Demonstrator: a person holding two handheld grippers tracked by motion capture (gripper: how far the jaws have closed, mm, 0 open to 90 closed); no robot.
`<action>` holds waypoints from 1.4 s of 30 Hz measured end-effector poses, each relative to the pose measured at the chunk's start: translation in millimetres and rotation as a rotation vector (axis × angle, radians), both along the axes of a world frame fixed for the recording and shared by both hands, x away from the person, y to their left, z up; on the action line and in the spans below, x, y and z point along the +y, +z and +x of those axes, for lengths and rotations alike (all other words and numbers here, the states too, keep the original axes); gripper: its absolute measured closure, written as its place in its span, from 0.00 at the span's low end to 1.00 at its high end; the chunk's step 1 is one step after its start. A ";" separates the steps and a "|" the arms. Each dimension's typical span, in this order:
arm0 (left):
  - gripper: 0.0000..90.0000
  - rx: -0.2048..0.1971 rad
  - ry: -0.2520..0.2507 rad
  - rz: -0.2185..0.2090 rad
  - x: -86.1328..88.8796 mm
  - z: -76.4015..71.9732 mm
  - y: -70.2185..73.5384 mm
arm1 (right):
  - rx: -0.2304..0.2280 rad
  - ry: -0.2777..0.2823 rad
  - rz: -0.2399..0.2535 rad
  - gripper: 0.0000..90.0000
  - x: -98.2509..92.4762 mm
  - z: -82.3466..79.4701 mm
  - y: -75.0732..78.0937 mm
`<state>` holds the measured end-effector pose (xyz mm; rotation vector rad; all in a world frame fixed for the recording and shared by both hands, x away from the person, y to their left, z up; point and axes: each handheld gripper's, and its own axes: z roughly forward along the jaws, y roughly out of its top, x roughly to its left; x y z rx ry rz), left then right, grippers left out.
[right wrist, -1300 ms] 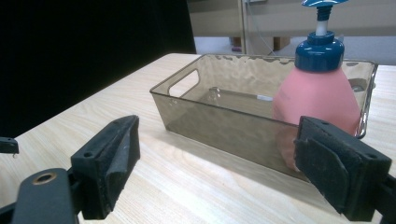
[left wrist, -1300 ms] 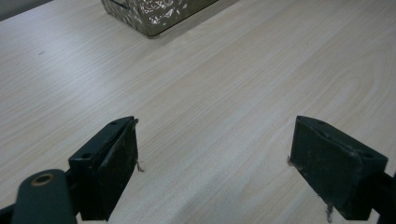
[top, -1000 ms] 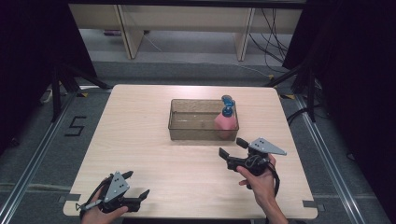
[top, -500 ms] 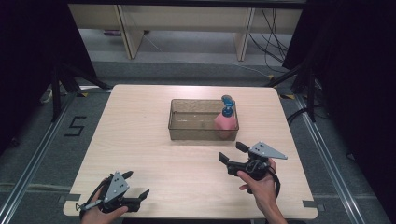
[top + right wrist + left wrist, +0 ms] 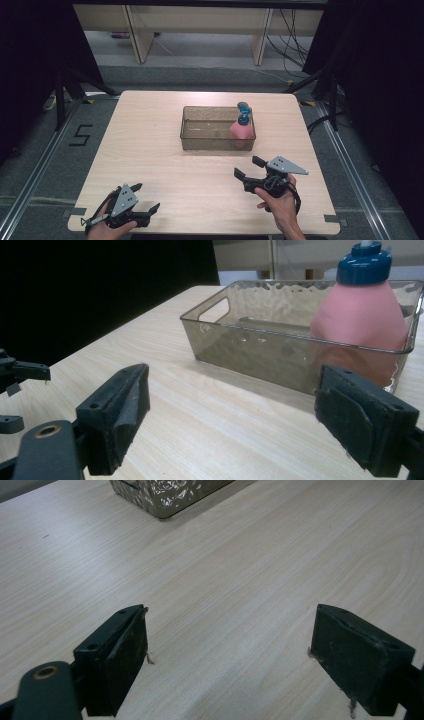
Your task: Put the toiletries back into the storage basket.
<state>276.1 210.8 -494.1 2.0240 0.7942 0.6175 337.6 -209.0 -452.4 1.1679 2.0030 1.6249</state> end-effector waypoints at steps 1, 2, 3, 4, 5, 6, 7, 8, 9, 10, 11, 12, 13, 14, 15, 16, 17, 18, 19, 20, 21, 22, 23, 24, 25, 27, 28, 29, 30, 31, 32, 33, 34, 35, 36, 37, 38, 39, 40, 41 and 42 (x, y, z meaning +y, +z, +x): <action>0.16 -0.002 -0.003 -0.002 0.0 0.4 -0.2 | -0.006 0.015 -0.002 0.17 -0.2 -1.6 -0.4; 0.16 -0.002 -0.003 -0.002 0.0 0.4 -0.2 | -0.006 0.015 -0.002 0.17 -0.2 -1.6 -0.4; 0.16 -0.001 -0.005 -0.002 0.1 0.4 -0.2 | -0.004 0.013 -0.012 0.17 -0.3 -3.5 -0.7; 0.16 -0.001 -0.003 -0.002 0.1 0.3 -0.2 | -0.004 0.013 -0.012 0.17 -0.3 -3.5 -0.7; 0.16 -0.001 0.000 0.000 0.0 0.0 0.0 | 0.015 0.010 -0.023 0.17 0.6 -6.2 -0.8; 0.16 -0.001 0.000 0.000 0.0 0.0 0.0 | 0.015 0.010 -0.023 0.17 0.6 -6.2 -0.8; 0.16 -0.001 0.000 0.002 0.1 0.0 0.0 | 0.012 0.017 -0.022 0.17 -0.1 -6.4 -1.5; 0.16 -0.001 0.000 0.001 0.1 0.0 0.0 | 0.005 0.018 -0.022 0.17 0.3 -7.0 -1.9; 0.16 -0.001 -0.001 0.002 0.1 0.0 0.0 | 0.014 0.025 -0.027 0.17 0.5 -8.6 -2.6; 0.16 -0.002 0.001 -0.005 -0.3 -0.1 -0.2 | 0.002 0.029 -0.028 0.17 1.0 -8.9 -3.8; 0.16 -0.002 0.001 -0.005 -0.3 -0.1 -0.2 | 0.002 0.029 -0.028 0.17 1.0 -8.9 -3.8; 0.16 -0.002 0.001 -0.005 -0.3 -0.1 -0.1 | 0.026 0.031 -0.014 0.17 2.6 -12.6 -4.1; 0.16 -0.001 0.001 -0.005 -0.3 -0.1 -0.1 | 0.026 0.031 -0.014 0.17 2.6 -12.6 -4.1; 0.16 -0.002 0.000 0.001 0.1 0.0 0.0 | 0.011 0.040 -0.010 0.17 3.3 -12.8 -5.7; 0.16 -0.002 0.001 -0.005 -0.2 -0.1 -0.2 | 0.011 0.040 -0.010 0.17 3.3 -12.8 -5.7; 0.16 0.000 0.005 -0.008 -0.4 -0.5 -0.2 | -0.006 0.040 -0.026 0.17 2.2 -13.0 -5.9; 0.16 -0.003 0.008 -0.016 -0.7 -0.3 -0.7 | 0.021 0.045 -0.026 0.17 1.3 -15.4 -5.6; 0.16 -0.003 0.004 -0.011 -0.1 -0.1 -0.4 | 0.021 0.045 -0.026 0.17 1.3 -15.4 -5.6; 0.16 -0.003 0.005 -0.008 0.0 -0.2 -0.2 | 0.002 0.036 -0.036 0.17 -0.5 -16.4 -7.2; 0.16 -0.003 0.008 -0.009 -0.3 -0.5 -0.2 | 0.002 0.036 -0.036 0.17 -0.5 -16.4 -7.2; 0.16 -0.002 0.007 -0.012 -0.5 -0.5 -0.4 | 0.006 0.036 -0.027 0.17 -0.3 -17.5 -8.6; 0.16 -0.001 0.004 -0.010 -0.4 -0.3 -0.3 | 0.012 0.044 -0.027 0.17 -0.7 -19.7 -10.1; 0.16 0.000 0.001 -0.010 -0.2 -0.2 -0.2 | 0.001 0.046 -0.037 0.17 -0.6 -19.9 -11.2; 0.16 0.000 0.001 -0.010 -0.2 -0.2 -0.2 | 0.001 0.046 -0.037 0.17 -0.6 -19.9 -11.2; 0.16 -0.001 0.003 -0.011 -0.3 -0.2 -0.4 | 0.003 0.054 -0.044 0.17 -0.1 -21.4 -12.9; 0.16 -0.004 0.005 -0.015 -0.7 -0.2 -0.7 | 0.015 0.060 -0.045 0.17 0.4 -23.8 -13.3; 0.16 0.000 0.002 -0.013 -0.4 -0.2 -0.4 | 0.009 0.064 -0.055 0.17 0.1 -24.7 -14.2; 0.16 0.000 0.006 -0.010 -0.4 -0.6 -0.3 | 0.017 0.071 -0.063 0.17 0.2 -27.3 -16.1; 0.16 0.000 0.006 -0.010 -0.4 -0.6 -0.3 | 0.017 0.071 -0.063 0.17 0.2 -27.3 -16.1; 0.16 -0.001 0.001 -0.010 -0.3 -0.2 -0.4 | 0.037 0.071 -0.040 0.17 1.8 -28.6 -17.4; 0.16 -0.003 0.001 -0.002 0.0 -0.2 0.0 | 0.033 0.081 -0.051 0.17 0.8 -29.7 -17.6; 0.16 0.000 0.006 -0.009 -0.4 -0.6 -0.2 | 0.040 0.080 -0.048 0.17 0.7 -31.4 -18.3; 0.16 -0.001 0.007 -0.011 -0.6 -0.5 -0.4 | 0.036 0.077 -0.058 0.17 0.4 -31.9 -19.0; 0.16 -0.002 0.004 -0.014 -0.6 -0.3 -0.6 | 0.041 0.082 -0.049 0.17 0.3 -33.7 -19.9; 0.16 -0.002 0.004 -0.014 -0.6 -0.3 -0.6 | 0.041 0.082 -0.049 0.17 0.3 -33.7 -19.9; 0.16 -0.001 0.004 -0.006 -0.3 -0.5 -0.1 | 0.047 0.076 -0.063 0.17 -0.2 -35.3 -20.6; 0.16 -0.002 0.002 -0.004 -0.2 -0.3 -0.1 | 0.047 0.076 -0.063 0.17 -0.2 -35.3 -20.6; 0.16 -0.002 0.002 -0.004 -0.1 -0.3 -0.1 | 0.047 0.085 -0.066 0.17 -0.7 -36.3 -20.6; 0.16 -0.002 0.002 -0.003 -0.1 -0.3 -0.1 | 0.047 0.085 -0.066 0.17 -0.7 -36.3 -20.6; 0.16 -0.002 0.002 -0.004 -0.2 -0.4 -0.1 | 0.055 0.082 -0.063 0.17 -0.6 -37.0 -21.2; 0.16 -0.002 0.002 -0.004 -0.1 -0.4 -0.1 | 0.053 0.084 -0.068 0.17 -1.2 -38.4 -21.4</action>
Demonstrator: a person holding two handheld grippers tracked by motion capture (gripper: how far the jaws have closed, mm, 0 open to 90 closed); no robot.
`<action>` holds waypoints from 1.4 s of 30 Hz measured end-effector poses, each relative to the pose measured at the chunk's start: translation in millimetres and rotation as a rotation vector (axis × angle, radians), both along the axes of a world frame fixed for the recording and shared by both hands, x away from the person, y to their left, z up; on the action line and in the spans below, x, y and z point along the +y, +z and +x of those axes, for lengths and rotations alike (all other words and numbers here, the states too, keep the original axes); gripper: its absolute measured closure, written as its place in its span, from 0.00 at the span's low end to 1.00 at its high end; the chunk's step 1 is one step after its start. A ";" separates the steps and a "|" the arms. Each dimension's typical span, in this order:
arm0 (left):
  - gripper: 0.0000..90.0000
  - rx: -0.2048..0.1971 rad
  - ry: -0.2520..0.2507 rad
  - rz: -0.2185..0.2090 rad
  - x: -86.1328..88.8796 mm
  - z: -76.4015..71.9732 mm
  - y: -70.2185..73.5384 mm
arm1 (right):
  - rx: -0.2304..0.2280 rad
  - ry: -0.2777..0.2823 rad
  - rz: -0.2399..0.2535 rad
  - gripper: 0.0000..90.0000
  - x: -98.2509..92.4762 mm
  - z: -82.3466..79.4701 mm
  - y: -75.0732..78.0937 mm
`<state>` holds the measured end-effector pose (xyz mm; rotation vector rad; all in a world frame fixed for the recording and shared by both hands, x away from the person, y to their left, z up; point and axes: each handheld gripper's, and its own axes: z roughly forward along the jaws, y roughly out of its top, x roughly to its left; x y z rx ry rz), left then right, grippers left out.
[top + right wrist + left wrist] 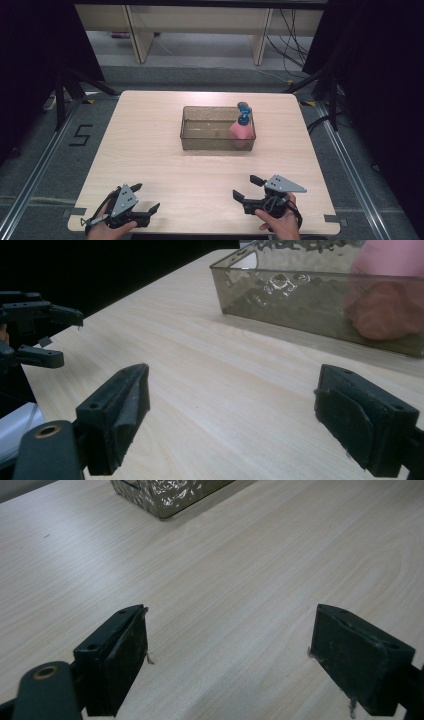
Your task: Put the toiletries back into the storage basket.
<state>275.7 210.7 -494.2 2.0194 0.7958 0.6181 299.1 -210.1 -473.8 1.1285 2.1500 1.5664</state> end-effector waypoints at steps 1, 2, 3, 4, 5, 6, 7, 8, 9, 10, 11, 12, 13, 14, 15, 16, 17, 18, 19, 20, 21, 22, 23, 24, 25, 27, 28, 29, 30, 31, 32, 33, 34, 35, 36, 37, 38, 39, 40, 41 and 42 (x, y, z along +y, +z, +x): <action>0.16 0.000 0.000 0.000 0.0 0.0 0.0 | 0.000 0.000 0.000 0.17 0.0 0.0 0.0; 0.16 0.001 -0.001 0.006 0.3 0.1 0.0 | 0.003 0.008 0.020 0.17 0.4 -2.1 -0.8; 0.16 0.001 -0.001 0.006 0.3 0.1 0.0 | 0.003 0.008 0.020 0.17 0.4 -2.1 -0.8; 0.16 0.002 -0.006 0.002 0.2 0.4 -0.4 | 0.001 0.009 0.021 0.17 0.6 -2.4 -1.2; 0.16 0.002 -0.007 0.003 0.2 0.4 -0.3 | 0.026 0.002 0.020 0.17 1.0 -5.8 -0.5; 0.16 0.003 -0.007 0.001 0.1 0.3 -0.3 | 0.026 0.002 0.020 0.17 1.0 -5.8 -0.5; 0.16 0.002 -0.006 0.001 0.1 0.3 -0.4 | -0.008 0.006 0.001 0.17 0.3 -4.9 -1.8; 0.16 0.002 -0.007 0.002 0.2 0.4 -0.3 | 0.001 0.011 0.006 0.17 0.1 -6.4 -1.5; 0.16 0.003 -0.005 0.003 0.3 0.3 -0.3 | 0.008 0.010 -0.001 0.17 0.4 -8.0 -1.2; 0.16 0.003 -0.005 0.003 0.3 0.3 -0.3 | 0.008 0.010 -0.001 0.17 0.4 -8.0 -1.2; 0.16 0.003 -0.007 0.003 0.2 0.4 -0.4 | -0.016 0.013 -0.038 0.17 -0.6 -7.2 -1.5; 0.16 -0.002 -0.001 0.002 -0.2 0.2 -0.7 | -0.023 0.017 -0.045 0.17 -0.1 -9.0 -1.9; 0.16 0.000 -0.002 0.001 -0.2 0.1 -0.8 | -0.021 0.016 -0.046 0.17 0.2 -9.0 -2.5; 0.16 -0.002 -0.003 0.011 0.3 0.3 -0.6 | 0.015 0.013 -0.015 0.17 1.6 -12.9 -1.3; 0.16 -0.003 -0.003 0.011 0.3 0.4 -0.5 | -0.013 0.012 -0.019 0.17 1.0 -11.9 -2.5; 0.16 -0.003 -0.003 0.011 0.3 0.4 -0.5 | -0.013 0.012 -0.019 0.17 1.0 -11.9 -2.5; 0.16 0.000 -0.005 0.010 0.3 0.4 -0.6 | -0.013 0.023 -0.033 0.17 -0.3 -13.1 -1.7; 0.16 0.000 -0.005 0.010 0.3 0.4 -0.6 | -0.013 0.023 -0.033 0.17 -0.3 -13.1 -1.7; 0.16 -0.001 0.005 0.010 -0.1 -0.2 -0.8 | -0.011 0.013 -0.042 0.17 -0.8 -14.1 -2.5; 0.16 -0.001 0.005 0.010 -0.1 -0.2 -0.8 | -0.011 0.013 -0.042 0.17 -0.8 -14.1 -2.5; 0.16 0.004 0.003 0.005 -0.3 -0.2 -1.1 | -0.006 0.020 -0.032 0.17 -1.1 -15.6 -2.0; 0.16 0.000 -0.005 0.013 0.1 0.4 -0.9 | 0.007 0.011 -0.028 0.17 -0.7 -16.4 -2.5; 0.16 0.001 -0.003 0.007 -0.4 0.1 -1.2 | -0.009 0.016 -0.033 0.17 -1.0 -15.9 -3.0; 0.16 0.002 -0.003 0.006 -0.5 0.1 -1.3 | -0.009 0.018 -0.037 0.17 -1.5 -16.3 -2.9; 0.16 0.003 -0.003 0.005 -0.5 0.1 -1.4 | -0.005 0.019 -0.034 0.18 -1.5 -16.9 -3.0; 0.16 0.001 -0.003 0.005 -0.4 0.1 -1.3 | -0.002 0.019 -0.034 0.17 -1.9 -18.7 -3.1; 0.16 0.002 -0.001 0.004 -0.4 0.1 -1.3 | 0.002 0.023 -0.031 0.17 -2.2 -19.7 -2.8; 0.16 0.001 -0.001 0.005 -0.3 0.2 -1.3 | 0.015 0.023 -0.014 0.17 -0.8 -21.5 -3.5; 0.16 0.001 -0.001 0.005 -0.3 0.1 -1.3 | 0.015 0.026 -0.012 0.17 -1.1 -21.3 -4.1; 0.16 0.001 -0.001 0.005 -0.3 0.1 -1.3 | 0.015 0.026 -0.012 0.17 -1.1 -21.3 -4.1; 0.16 0.002 -0.002 0.005 -0.3 0.1 -1.3 | 0.029 0.013 -0.029 0.17 -1.3 -23.0 -3.2; 0.16 0.002 -0.002 0.005 -0.4 0.1 -1.3 | 0.004 0.030 -0.044 0.17 -2.6 -22.4 -3.4; 0.16 0.001 -0.002 0.005 -0.4 0.1 -1.3 | 0.005 0.031 -0.043 0.17 -2.5 -22.8 -3.5; 0.16 0.001 -0.002 0.005 -0.4 0.1 -1.3 | 0.005 0.031 -0.043 0.17 -2.5 -22.8 -3.5; 0.16 0.002 -0.002 0.006 -0.3 0.1 -1.4 | -0.002 0.028 -0.038 0.17 -1.8 -22.4 -4.7; 0.16 0.002 -0.002 0.007 -0.4 0.2 -1.4 | 0.006 0.031 -0.024 0.17 -0.9 -23.0 -5.4; 0.16 0.002 0.000 0.009 -0.4 0.0 -1.4 | 0.006 0.031 -0.024 0.17 -0.9 -23.0 -5.4; 0.16 0.003 -0.001 0.007 -0.5 0.0 -1.5 | 0.008 0.035 -0.032 0.17 -1.4 -23.9 -5.0; 0.16 0.003 -0.001 0.007 -0.5 0.0 -1.5 | 0.008 0.035 -0.032 0.17 -1.4 -23.9 -5.0; 0.16 0.003 -0.002 0.007 -0.5 0.0 -1.4 | 0.010 0.038 -0.035 0.17 -1.7 -24.4 -4.8; 0.16 0.002 -0.002 0.006 -0.4 0.1 -1.4 | 0.012 0.039 -0.037 0.17 -2.0 -25.0 -4.5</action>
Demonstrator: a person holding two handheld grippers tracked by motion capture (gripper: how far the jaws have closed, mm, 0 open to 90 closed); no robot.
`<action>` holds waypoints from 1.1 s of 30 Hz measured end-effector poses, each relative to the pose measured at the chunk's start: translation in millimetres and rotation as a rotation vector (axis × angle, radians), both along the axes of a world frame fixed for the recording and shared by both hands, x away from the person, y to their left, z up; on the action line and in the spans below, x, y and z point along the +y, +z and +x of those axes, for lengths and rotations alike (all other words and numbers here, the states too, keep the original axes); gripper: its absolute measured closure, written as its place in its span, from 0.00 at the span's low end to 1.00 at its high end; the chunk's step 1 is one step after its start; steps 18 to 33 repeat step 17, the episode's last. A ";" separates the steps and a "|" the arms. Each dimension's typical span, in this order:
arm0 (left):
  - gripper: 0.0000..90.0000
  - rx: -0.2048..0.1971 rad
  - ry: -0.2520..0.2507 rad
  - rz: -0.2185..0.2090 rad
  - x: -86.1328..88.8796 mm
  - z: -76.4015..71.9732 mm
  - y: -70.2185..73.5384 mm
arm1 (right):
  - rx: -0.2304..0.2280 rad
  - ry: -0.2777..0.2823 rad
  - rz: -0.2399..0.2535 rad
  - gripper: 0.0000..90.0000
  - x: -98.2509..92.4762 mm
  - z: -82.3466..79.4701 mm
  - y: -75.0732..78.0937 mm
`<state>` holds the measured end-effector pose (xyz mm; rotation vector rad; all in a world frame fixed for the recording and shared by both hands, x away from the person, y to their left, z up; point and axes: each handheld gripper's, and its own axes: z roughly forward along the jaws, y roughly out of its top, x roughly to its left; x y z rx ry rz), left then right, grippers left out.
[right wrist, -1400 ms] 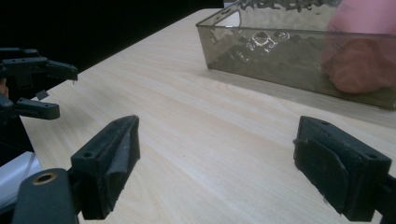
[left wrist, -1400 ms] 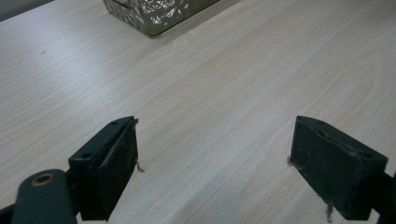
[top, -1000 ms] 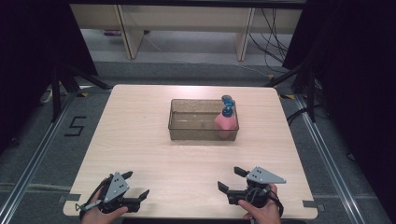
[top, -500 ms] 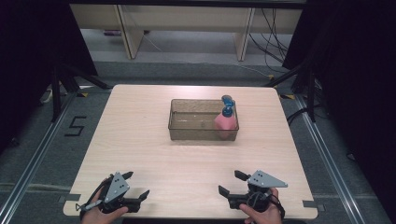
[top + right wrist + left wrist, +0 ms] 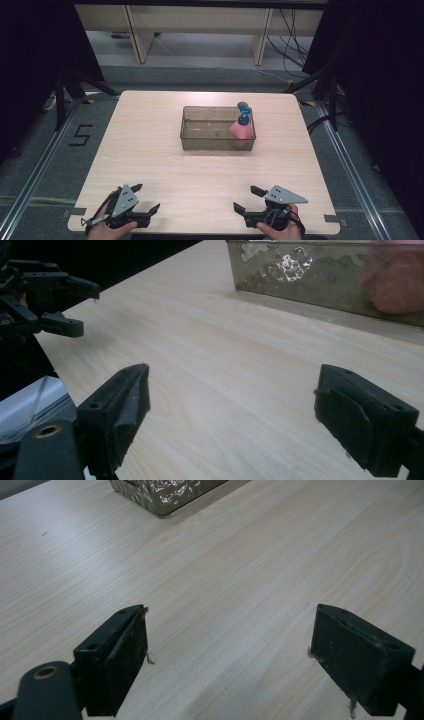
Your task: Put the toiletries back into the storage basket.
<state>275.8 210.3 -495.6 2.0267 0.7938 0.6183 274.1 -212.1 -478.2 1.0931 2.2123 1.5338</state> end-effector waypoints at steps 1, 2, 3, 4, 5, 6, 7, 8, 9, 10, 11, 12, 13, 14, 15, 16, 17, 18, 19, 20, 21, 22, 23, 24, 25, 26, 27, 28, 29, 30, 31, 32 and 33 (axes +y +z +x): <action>0.16 0.000 0.001 -0.001 0.0 -0.1 0.0 | 0.002 -0.001 -0.002 0.17 0.2 -0.3 -0.4; 0.16 0.001 0.001 -0.003 0.0 -0.2 0.0 | 0.004 -0.005 -0.011 0.17 0.4 0.1 -1.0; 0.16 0.001 0.001 -0.002 0.0 -0.1 0.0 | -0.003 -0.007 -0.010 0.17 0.7 0.2 -1.6; 0.16 0.000 0.000 0.000 0.0 -0.1 0.0 | -0.022 -0.008 -0.016 0.17 0.7 1.0 -2.5; 0.16 0.000 0.000 0.000 0.0 -0.1 -0.1 | -0.016 -0.003 -0.006 0.17 1.1 0.5 -2.5; 0.16 0.000 0.000 0.000 0.0 -0.1 -0.1 | -0.016 -0.003 -0.006 0.17 1.1 0.5 -2.5; 0.16 0.001 0.000 0.000 0.0 -0.1 -0.1 | 0.005 0.007 -0.004 0.17 2.0 0.4 -3.0; 0.16 0.000 0.000 0.000 0.0 0.0 0.0 | 0.010 0.011 -0.019 0.17 1.2 -0.8 -1.9; 0.16 0.000 0.000 0.000 0.0 0.0 0.0 | 0.010 0.011 -0.019 0.17 1.2 -0.8 -1.9; 0.16 0.000 0.000 0.000 0.0 -0.1 0.0 | -0.001 0.010 -0.022 0.17 1.4 -0.6 -2.3; 0.16 0.001 0.000 0.000 -0.1 -0.2 -0.1 | -0.004 0.009 -0.020 0.17 2.3 -0.7 -3.0; 0.16 0.001 0.000 0.000 -0.1 -0.2 -0.1 | -0.004 0.009 -0.020 0.17 2.3 -0.7 -3.0; 0.16 0.001 0.000 0.001 -0.1 -0.1 -0.1 | -0.009 0.011 -0.019 0.17 2.5 -0.4 -3.3; 0.16 0.001 0.000 0.000 -0.1 -0.2 -0.1 | -0.006 0.009 -0.016 0.17 3.3 -0.2 -4.0; 0.16 0.001 0.000 0.000 0.0 -0.2 -0.1 | -0.006 0.009 -0.016 0.17 3.3 -0.2 -4.0; 0.16 0.002 0.001 -0.001 0.0 -0.2 -0.1 | 0.011 0.020 -0.016 0.17 3.3 -0.3 -3.6; 0.16 0.001 0.001 -0.001 0.1 -0.2 -0.1 | 0.017 0.023 -0.018 0.17 2.9 -0.8 -3.0; 0.16 0.001 0.001 -0.001 0.1 -0.2 -0.1 | 0.017 0.023 -0.018 0.17 2.9 -0.8 -3.0; 0.16 0.001 0.001 -0.001 0.1 -0.2 -0.1 | 0.017 0.023 -0.018 0.17 2.9 -0.8 -3.0; 0.16 0.001 0.001 -0.001 0.1 -0.2 -0.1 | 0.017 0.023 -0.018 0.17 2.9 -0.8 -3.0; 0.16 0.001 0.001 -0.001 0.1 -0.2 -0.1 | 0.017 0.023 -0.018 0.17 2.9 -0.8 -3.0; 0.16 0.001 0.001 -0.001 0.1 -0.2 -0.1 | 0.017 0.023 -0.018 0.17 2.9 -0.8 -3.0; 0.16 0.001 0.001 -0.001 0.1 -0.2 -0.1 | 0.017 0.023 -0.018 0.17 2.9 -0.8 -3.0; 0.16 0.001 0.001 -0.001 0.1 -0.2 -0.1 | 0.017 0.023 -0.018 0.17 2.9 -0.8 -3.0; 0.16 0.001 0.001 -0.001 0.1 -0.2 -0.1 | 0.017 0.023 -0.018 0.17 2.9 -0.8 -3.0; 0.16 0.001 0.001 -0.001 0.1 -0.2 -0.1 | 0.017 0.023 -0.018 0.17 2.9 -0.8 -3.0; 0.16 0.001 0.001 -0.001 0.1 -0.2 -0.1 | 0.017 0.023 -0.018 0.17 2.9 -0.8 -3.0; 0.16 0.001 0.001 -0.001 0.1 -0.2 -0.1 | 0.017 0.023 -0.018 0.17 2.9 -0.8 -3.0; 0.16 0.001 0.001 -0.001 0.1 -0.2 -0.1 | 0.017 0.023 -0.018 0.17 2.9 -0.8 -3.0; 0.16 0.001 0.001 -0.001 0.1 -0.2 -0.1 | 0.017 0.023 -0.018 0.17 2.9 -0.8 -3.0; 0.16 0.001 0.001 -0.001 0.1 -0.2 -0.1 | 0.017 0.023 -0.018 0.17 2.9 -0.8 -3.0; 0.16 0.001 0.001 -0.001 0.1 -0.2 -0.1 | 0.017 0.023 -0.018 0.17 2.9 -0.8 -3.0; 0.16 0.001 0.001 -0.001 0.1 -0.2 -0.1 | 0.017 0.023 -0.018 0.17 2.9 -0.8 -3.0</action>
